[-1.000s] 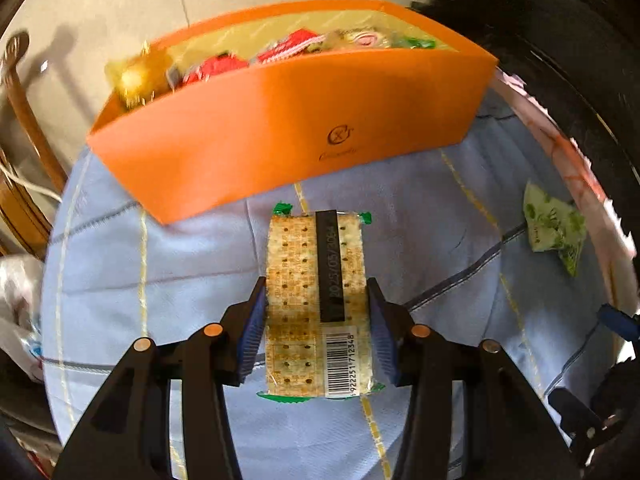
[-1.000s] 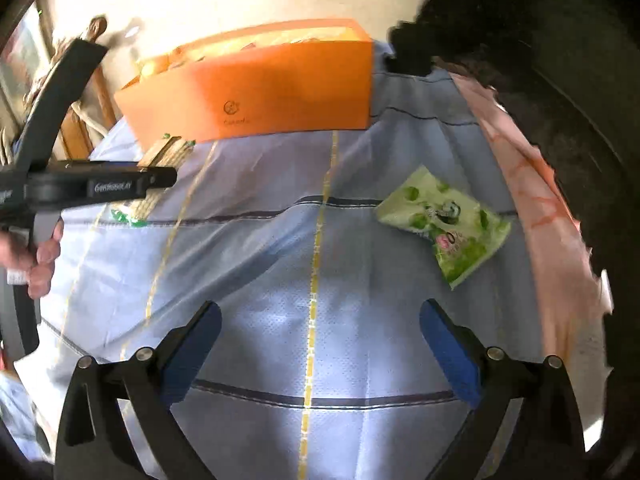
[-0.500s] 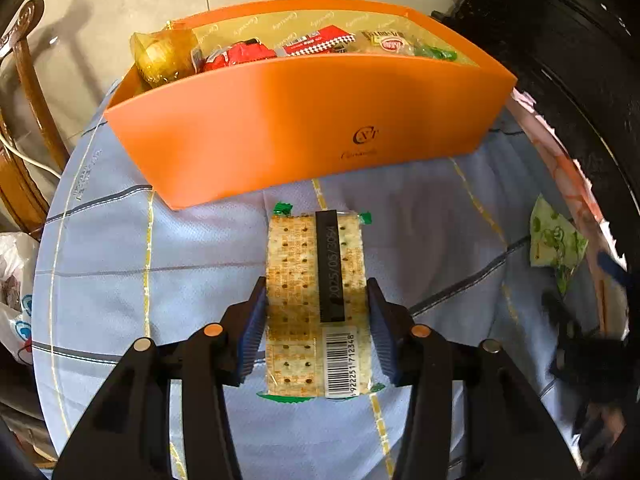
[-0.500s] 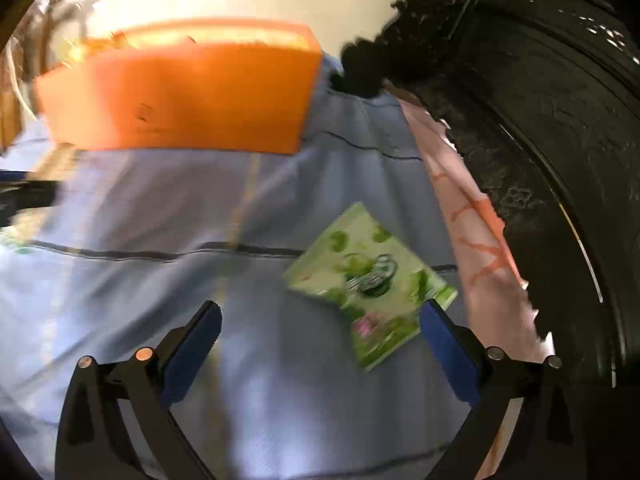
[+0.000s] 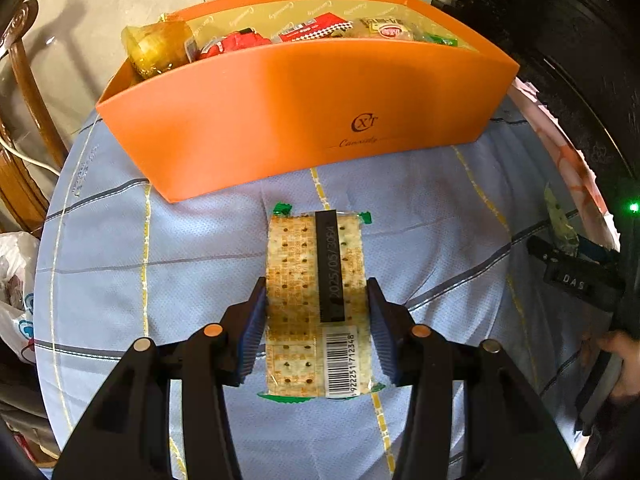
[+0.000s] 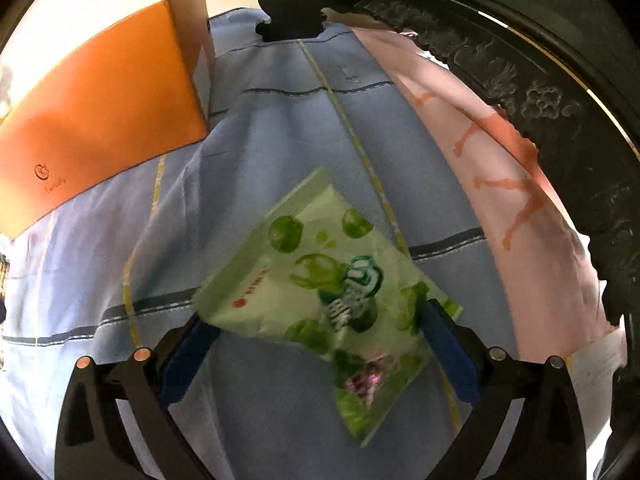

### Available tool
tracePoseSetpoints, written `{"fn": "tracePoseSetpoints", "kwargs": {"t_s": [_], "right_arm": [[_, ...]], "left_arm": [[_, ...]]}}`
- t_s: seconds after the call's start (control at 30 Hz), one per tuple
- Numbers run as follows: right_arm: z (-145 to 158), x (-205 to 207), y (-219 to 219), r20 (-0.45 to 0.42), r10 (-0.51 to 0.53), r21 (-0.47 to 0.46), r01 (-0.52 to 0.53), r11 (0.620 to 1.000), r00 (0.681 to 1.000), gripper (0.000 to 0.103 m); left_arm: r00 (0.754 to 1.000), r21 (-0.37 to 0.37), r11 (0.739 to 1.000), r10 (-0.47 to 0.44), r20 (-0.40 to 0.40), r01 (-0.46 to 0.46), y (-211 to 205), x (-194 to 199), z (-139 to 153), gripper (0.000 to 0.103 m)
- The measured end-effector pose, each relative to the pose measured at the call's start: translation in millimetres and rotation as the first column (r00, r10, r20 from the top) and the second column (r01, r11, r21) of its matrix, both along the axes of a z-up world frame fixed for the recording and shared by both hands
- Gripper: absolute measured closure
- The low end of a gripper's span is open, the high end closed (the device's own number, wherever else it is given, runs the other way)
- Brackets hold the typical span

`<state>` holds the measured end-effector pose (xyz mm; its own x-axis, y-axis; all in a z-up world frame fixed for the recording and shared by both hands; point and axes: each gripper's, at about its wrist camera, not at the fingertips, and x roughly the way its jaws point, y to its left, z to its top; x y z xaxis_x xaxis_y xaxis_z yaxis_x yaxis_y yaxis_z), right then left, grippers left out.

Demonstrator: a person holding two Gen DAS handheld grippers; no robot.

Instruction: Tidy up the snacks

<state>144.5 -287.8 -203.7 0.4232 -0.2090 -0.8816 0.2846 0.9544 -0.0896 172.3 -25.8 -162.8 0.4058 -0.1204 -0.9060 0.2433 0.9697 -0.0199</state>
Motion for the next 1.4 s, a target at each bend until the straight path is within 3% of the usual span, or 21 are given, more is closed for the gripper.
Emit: {"fn": "tracePoseSetpoints", "kwargs": {"t_s": [0.07,0.13,0.3,0.37,0.43,0.5,0.67,0.73,0.83,0.87,0.9,0.93,1.07,1.17,1.4], "right_arm": [[-1.2,3.7,-2.4,-0.014,0.034,0.016,-0.034,0.999,0.999,0.003],[-1.8,9.6,-6.9,-0.029,0.051,0.035,-0.050,0.998,0.998,0.003],[-0.5,5.9,-2.8,-0.027,0.013,0.036,-0.012,0.999,1.000,0.005],[3.2,-0.2,6.1,0.004,0.030,0.027,-0.030,0.999,1.000,0.023],[7.1,-10.1,25.8,0.019,0.057,-0.023,-0.056,0.998,0.998,0.048],[8.9,-19.1,47.4,0.022,0.097,-0.087,-0.095,0.992,0.995,0.059],[25.4,-40.7,68.9,0.065,0.125,0.006,-0.126,0.992,0.990,0.070],[32.2,-48.9,74.2,0.088,0.142,0.114,-0.151,0.982,0.986,0.071],[39.5,-58.2,76.4,0.109,0.137,0.242,-0.160,0.957,0.985,0.066],[40.8,-60.9,78.8,0.094,0.142,0.246,-0.161,0.956,0.985,0.055],[39.8,-61.4,81.3,0.065,0.160,0.225,-0.171,0.959,0.985,0.024],[41.2,-65.2,86.1,0.036,0.192,0.184,-0.195,0.963,0.981,0.016],[58.8,-93.6,88.6,-0.008,0.270,0.064,-0.269,0.961,0.963,0.015],[67.9,-111.1,82.0,-0.074,0.281,-0.026,-0.284,0.959,0.957,0.006],[41.8,-97.8,75.4,-0.125,0.257,-0.025,-0.262,0.965,0.958,0.003]], "left_arm": [[1.000,0.006,1.000,0.006,0.006,-0.006,2.4,0.0,0.9,0.055],[1.000,0.023,1.000,0.017,0.009,-0.017,3.8,1.0,0.8,0.039],[0.998,0.028,0.998,0.048,0.035,-0.049,6.4,1.5,7.0,0.029],[0.998,0.025,0.998,0.053,0.039,-0.054,4.9,0.3,7.9,0.025],[0.999,0.029,0.999,0.038,0.030,-0.039,2.5,-2.1,5.7,0.024],[1.000,0.055,0.998,0.016,0.024,-0.018,-0.5,-7.7,1.5,0.024],[1.000,0.101,0.995,-0.016,0.020,0.014,-1.8,-19.2,-3.9,0.024],[1.000,0.106,0.994,-0.018,0.016,0.016,-0.3,-22.2,-4.2,0.024],[1.000,0.098,0.995,-0.006,0.012,0.005,5.3,-26.3,-2.8,0.024],[1.000,0.095,0.995,0.001,0.011,-0.002,7.2,-26.9,-2.9,0.024],[1.000,0.092,0.996,0.008,0.008,-0.009,9.0,-27.4,-2.7,0.024],[1.000,0.089,0.996,0.016,0.001,-0.016,11.4,-28.4,-2.3,0.024],[0.999,0.090,0.995,0.040,0.000,-0.040,20.3,-31.2,-1.7,0.024],[0.998,0.066,0.996,0.066,-0.009,-0.065,28.4,-32.6,-1.2,0.024],[0.990,0.004,0.991,0.132,-0.044,-0.132,48.2,-40.4,-1.4,0.024]]}}
